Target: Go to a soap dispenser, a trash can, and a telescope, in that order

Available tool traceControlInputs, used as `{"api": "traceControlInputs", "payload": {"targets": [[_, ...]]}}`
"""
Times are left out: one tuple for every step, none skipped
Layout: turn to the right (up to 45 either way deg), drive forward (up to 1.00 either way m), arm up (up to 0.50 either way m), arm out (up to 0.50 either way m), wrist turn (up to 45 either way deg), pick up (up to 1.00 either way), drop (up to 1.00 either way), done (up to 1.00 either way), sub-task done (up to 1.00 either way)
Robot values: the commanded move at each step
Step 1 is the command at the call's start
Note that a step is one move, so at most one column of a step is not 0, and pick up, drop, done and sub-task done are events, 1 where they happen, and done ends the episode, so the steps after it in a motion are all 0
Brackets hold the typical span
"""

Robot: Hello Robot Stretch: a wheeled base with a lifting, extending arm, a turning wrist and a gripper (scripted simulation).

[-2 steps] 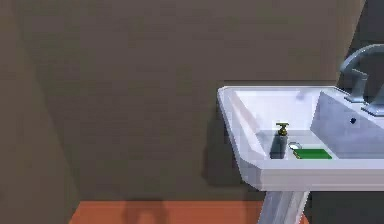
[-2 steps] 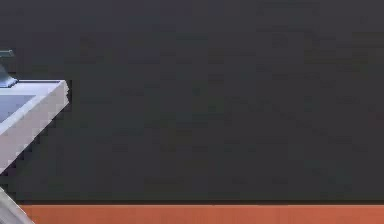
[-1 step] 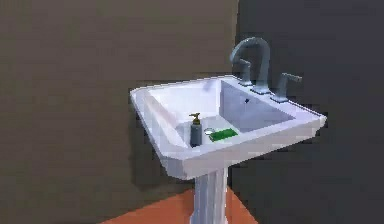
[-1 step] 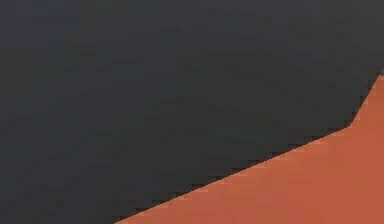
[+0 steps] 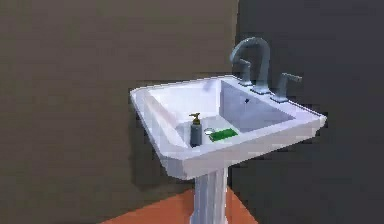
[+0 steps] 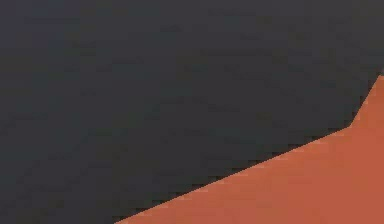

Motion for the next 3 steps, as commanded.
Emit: {"api": "traceControlInputs", "payload": {"targets": [[45.0, 0.0, 0.0, 0.0, 0.0, 0.0, 0.0, 0.0, 0.0], [45.0, 0.0, 0.0, 0.0, 0.0, 0.0, 0.0, 0.0, 0.0], [45.0, 0.0, 0.0, 0.0, 0.0, 0.0, 0.0, 0.0, 0.0]]}}
